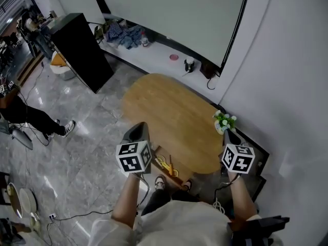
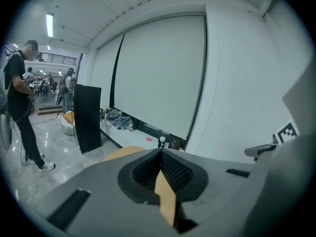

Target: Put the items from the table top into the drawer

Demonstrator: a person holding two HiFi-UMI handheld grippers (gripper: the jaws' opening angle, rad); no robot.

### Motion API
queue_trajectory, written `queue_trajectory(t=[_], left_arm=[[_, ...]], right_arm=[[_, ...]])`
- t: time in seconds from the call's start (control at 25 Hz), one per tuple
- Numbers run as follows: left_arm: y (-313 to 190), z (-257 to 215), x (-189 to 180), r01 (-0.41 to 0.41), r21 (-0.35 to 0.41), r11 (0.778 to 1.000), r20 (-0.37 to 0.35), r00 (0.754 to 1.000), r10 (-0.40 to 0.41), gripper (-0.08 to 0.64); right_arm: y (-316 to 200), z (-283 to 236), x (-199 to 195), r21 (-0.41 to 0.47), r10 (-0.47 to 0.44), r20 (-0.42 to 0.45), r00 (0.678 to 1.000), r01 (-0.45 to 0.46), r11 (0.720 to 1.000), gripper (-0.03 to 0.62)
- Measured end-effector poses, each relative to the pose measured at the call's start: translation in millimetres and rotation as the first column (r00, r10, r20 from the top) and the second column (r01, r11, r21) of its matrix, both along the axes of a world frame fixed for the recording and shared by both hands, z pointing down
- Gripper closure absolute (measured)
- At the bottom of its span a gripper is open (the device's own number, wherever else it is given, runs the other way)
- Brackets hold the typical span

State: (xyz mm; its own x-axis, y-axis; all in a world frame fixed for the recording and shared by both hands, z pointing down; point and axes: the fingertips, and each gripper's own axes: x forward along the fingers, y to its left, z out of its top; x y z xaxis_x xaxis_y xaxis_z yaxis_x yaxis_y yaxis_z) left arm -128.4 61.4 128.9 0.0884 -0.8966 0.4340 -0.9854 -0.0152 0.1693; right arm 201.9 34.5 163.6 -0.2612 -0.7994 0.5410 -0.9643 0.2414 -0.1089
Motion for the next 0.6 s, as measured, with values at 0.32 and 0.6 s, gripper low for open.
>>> queue_trajectory(t=[0.32,0.6], left_arm=[[3,6,-15,0.051,-0.011,0.999,0.0,0.999,-0.051,0.551],[0,1,-19,0.044,0.0,0.999,0.013,0.999,-0.044,0.551]], right_arm=[[-10,-11,-12,0.038,-0.033,-0.026,0.999,0.034,0.999,0.6],[-16,-13,-21,0.035,-0.036,-0.013,0.999,0.036,0.999,0.6]])
